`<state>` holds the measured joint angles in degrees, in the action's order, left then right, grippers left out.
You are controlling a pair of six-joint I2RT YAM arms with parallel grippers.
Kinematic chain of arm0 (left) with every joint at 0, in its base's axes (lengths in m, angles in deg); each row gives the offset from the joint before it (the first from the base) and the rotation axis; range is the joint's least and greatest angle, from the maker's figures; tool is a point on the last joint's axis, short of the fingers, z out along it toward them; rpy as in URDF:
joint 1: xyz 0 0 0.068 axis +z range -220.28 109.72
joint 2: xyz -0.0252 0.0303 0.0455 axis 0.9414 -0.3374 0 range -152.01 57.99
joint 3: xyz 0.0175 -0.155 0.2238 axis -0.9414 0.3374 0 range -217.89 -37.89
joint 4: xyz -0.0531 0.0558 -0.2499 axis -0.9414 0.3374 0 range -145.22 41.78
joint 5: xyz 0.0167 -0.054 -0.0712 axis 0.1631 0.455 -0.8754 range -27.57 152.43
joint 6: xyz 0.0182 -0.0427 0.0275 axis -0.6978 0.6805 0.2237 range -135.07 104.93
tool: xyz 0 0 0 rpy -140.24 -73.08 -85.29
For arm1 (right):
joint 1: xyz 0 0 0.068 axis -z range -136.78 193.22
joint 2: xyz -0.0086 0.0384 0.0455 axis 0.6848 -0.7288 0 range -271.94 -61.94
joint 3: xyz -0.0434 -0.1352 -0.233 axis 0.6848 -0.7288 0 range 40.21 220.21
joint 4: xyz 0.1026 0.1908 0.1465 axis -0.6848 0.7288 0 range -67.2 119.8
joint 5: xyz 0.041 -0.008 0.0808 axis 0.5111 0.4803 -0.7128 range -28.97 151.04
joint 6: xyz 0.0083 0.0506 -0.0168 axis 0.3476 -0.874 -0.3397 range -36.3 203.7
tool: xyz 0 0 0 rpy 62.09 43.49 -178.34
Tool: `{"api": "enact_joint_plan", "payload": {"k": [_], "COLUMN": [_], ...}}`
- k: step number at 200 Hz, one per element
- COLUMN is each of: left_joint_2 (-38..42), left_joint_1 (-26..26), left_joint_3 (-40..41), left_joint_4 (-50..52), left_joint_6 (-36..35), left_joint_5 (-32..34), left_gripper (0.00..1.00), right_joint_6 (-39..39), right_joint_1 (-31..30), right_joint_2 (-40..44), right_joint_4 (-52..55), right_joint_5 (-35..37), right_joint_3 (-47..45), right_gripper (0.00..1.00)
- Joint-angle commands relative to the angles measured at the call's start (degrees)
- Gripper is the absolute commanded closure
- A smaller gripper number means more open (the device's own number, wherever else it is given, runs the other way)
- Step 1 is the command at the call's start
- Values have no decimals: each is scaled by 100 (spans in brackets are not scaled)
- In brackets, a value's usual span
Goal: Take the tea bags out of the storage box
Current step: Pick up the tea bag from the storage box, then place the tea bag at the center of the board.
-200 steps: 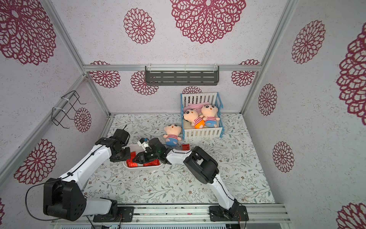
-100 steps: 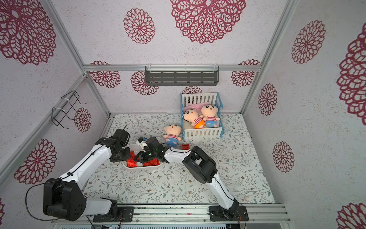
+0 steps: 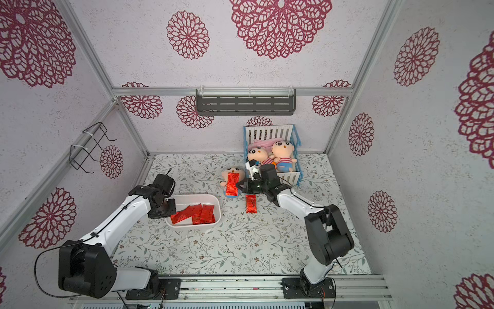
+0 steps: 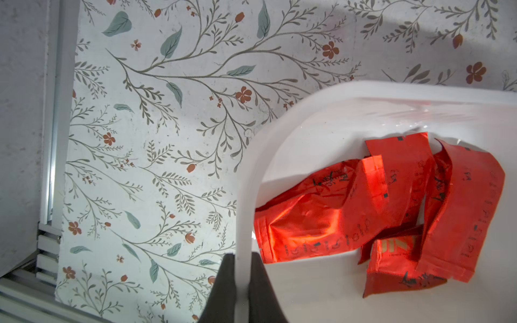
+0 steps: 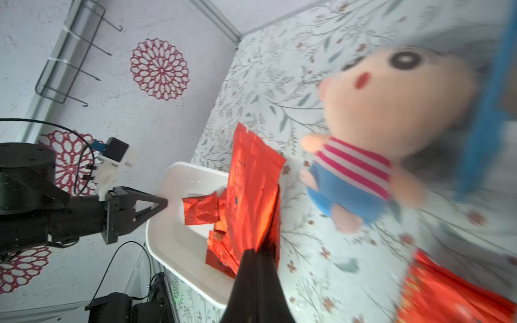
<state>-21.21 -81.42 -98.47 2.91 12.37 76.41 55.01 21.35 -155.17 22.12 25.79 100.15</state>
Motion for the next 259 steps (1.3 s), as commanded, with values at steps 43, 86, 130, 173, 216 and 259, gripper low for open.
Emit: {"api": "enact_joint_plan", "payload": {"k": [43,86,130,173,216,259], "left_joint_2": [37,10,10,19,21,-32], "left_joint_1": [-55,-60,-72,-82,-86,-112], "left_joint_3": [-25,-33,-33,-26,-23,-31], "left_joint_4": [-29,-23,-13,-20,-18,-18], "left_joint_6": [-19,-21,-20,-22,-12,-10], "left_joint_5": [-61,-44,-35,-26,-9,-2], "left_gripper": [100,100,100,100,100,100], "right_joint_6": [998,1264,1415,1496,1559,1704], "right_joint_1": [903,930,937,940,939,956], "right_joint_2": [571,425,326,176,-156,-516], "right_joint_4": [1378,1766,1994,2117,2129,2336], "right_joint_5": [654,1189,1443,1608,1617,2029], "right_joint_3": [-532,-406,-337,-279,-181,35], "right_gripper": [100,100,100,100,100,100]}}
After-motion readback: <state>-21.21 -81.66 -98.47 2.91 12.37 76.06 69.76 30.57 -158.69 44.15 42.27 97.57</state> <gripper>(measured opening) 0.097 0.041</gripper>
